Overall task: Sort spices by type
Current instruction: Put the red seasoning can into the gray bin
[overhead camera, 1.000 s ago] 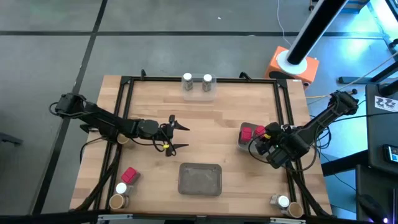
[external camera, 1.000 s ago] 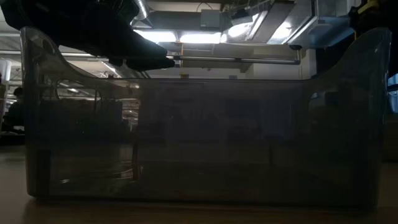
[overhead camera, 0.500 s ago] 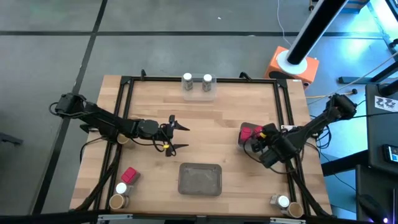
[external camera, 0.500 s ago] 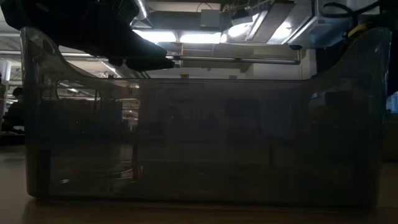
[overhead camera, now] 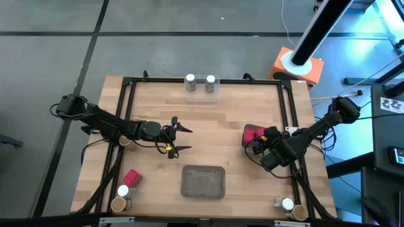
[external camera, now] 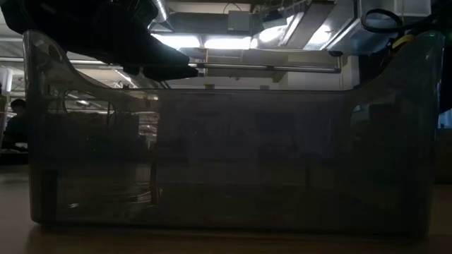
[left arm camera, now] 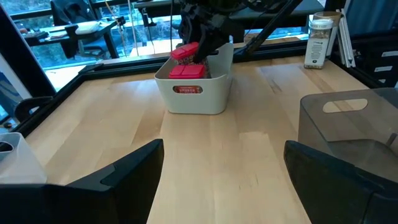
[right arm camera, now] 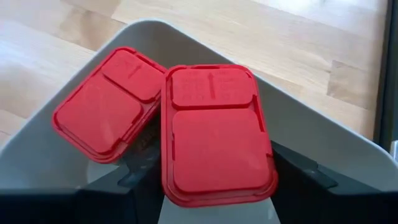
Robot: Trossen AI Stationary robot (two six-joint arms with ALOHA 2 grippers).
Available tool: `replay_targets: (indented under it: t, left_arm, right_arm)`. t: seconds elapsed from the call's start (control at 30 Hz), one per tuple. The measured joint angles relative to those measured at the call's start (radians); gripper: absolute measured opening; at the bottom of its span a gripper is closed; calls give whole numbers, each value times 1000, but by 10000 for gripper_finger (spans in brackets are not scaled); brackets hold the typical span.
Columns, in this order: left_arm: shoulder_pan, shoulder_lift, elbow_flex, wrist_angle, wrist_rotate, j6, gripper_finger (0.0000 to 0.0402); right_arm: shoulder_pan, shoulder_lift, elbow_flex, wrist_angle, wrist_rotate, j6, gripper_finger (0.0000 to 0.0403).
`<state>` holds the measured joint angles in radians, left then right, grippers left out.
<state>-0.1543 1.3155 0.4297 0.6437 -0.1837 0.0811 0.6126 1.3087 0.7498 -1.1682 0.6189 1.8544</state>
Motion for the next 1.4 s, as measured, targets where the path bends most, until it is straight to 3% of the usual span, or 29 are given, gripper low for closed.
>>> replay_targets:
  t: [0.5, 0.83, 1.03, 1.4]
  left_arm:
    - [0, 0, 0, -4, 0, -2, 315]
    - [0, 0, 0, -3, 0, 1, 315]
    - [1, 0, 0, -3, 0, -2, 315]
    - [1, 0, 0, -3, 0, 2, 315]
  right_arm:
    - [2, 3, 13, 5, 13, -72, 259]
    - [2, 1, 176, -233, -83, -201, 259]
    - [3, 2, 133, -239, -244, -289, 260]
    - [3, 2, 38, -197, -248, -258, 260]
